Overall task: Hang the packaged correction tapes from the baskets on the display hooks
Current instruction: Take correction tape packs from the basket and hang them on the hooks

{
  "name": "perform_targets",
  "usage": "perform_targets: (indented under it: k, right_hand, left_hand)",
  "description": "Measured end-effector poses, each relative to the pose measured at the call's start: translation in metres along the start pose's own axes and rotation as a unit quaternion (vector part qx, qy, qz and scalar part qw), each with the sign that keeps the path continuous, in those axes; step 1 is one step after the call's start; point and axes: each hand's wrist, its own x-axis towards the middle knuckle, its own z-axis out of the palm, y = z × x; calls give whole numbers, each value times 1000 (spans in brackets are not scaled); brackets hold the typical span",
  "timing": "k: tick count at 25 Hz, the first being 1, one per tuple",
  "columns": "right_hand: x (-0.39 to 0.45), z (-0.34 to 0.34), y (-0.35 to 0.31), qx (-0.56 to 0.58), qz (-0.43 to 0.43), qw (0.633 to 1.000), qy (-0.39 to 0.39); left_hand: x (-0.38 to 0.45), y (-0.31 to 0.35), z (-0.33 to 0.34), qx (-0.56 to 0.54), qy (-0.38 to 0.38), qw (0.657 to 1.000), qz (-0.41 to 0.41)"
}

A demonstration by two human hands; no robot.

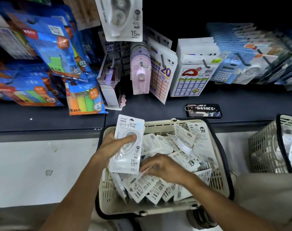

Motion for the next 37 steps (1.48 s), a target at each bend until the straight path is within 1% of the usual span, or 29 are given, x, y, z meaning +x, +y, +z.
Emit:
perform_targets:
  k: [1, 2, 4, 6, 7, 9, 11, 13, 14, 16, 18, 19, 20, 21, 22, 23, 26, 27, 28, 30, 31, 32, 34, 37]
  right_hand:
    - [2, -14, -7, 104, 52, 993, 32]
    - [2, -31, -13, 178, 81, 978, 73]
    - [-4, -66, -27, 301, 95, 935, 162]
    - [-7, -92, -47, 395, 81, 887, 225]
    - [-6, -100, -58, 413, 80, 873, 246]
    - [1, -109, -79, 395, 96, 866, 293]
    - [7, -116, -98, 363, 98, 859, 348]
    - [8, -124, -118, 355, 77, 842, 398]
    - [8, -130, -126, 351, 64, 837, 414]
    - [8, -137, -141, 327, 49, 844, 422]
    - [5, -137, -158, 328, 56, 847, 415]
    - [1, -135, -166, 349, 66, 849, 391]
    - [-4, -131, -173, 371, 66, 859, 346]
    - [-9, -125, -180, 386, 47, 874, 293]
    - [-12, -119, -186, 386, 17, 886, 257]
    - [-15, -115, -191, 385, -9, 890, 245]
    - [-12, -121, -207, 400, -86, 864, 295]
    - [-9, -129, -214, 390, -107, 861, 309]
    - [-5, -137, -224, 367, -127, 868, 310]
    - [10, -149, -245, 286, -153, 904, 280]
    - [21, -153, -255, 243, -157, 919, 269]
    - [33, -156, -265, 216, -156, 924, 273]
    - [56, -161, -279, 212, -145, 915, 310]
    - [71, -162, -282, 222, -122, 894, 369]
  left_hand:
    - [-1, 3, -2, -16, 5, 1000, 7]
    - [-2, 9, -4, -36, 10, 999, 16]
    - [-7, 22, -5, -34, 20, 998, 44]
    - [-13, 35, 1, -4, 11, 998, 59]
    - [-18, 41, 9, 2, -6, 998, 58]
    - [-30, 53, 26, -12, -54, 997, 51]
    - [-42, 66, 37, -65, -106, 992, 29]
    - [-54, 78, 38, -128, -149, 980, -2]
    - [-59, 85, 37, -138, -162, 977, -13]
    - [-67, 93, 37, -132, -163, 978, -9]
    - [-73, 98, 37, -129, -140, 982, 13]
    - [-75, 101, 37, -138, -133, 981, 25]
    - [-78, 105, 36, -152, -126, 980, 38]
    - [-80, 109, 35, -166, -116, 978, 53]
    - [-82, 115, 33, -174, -107, 976, 68]
    - [-86, 122, 29, -179, -102, 975, 82]
    - [-99, 151, 5, -172, -101, 972, 126]
    - [-104, 166, -8, -168, -95, 970, 147]
    - [-108, 183, -22, -162, -75, 969, 170]
    - [-113, 213, -51, -144, -16, 965, 218]
    - [-115, 226, -63, -139, 14, 960, 242]
    - [-115, 235, -72, -139, 39, 954, 262]
    - [-115, 244, -83, -156, 62, 942, 291]
    - [-114, 245, -87, -183, 67, 927, 319]
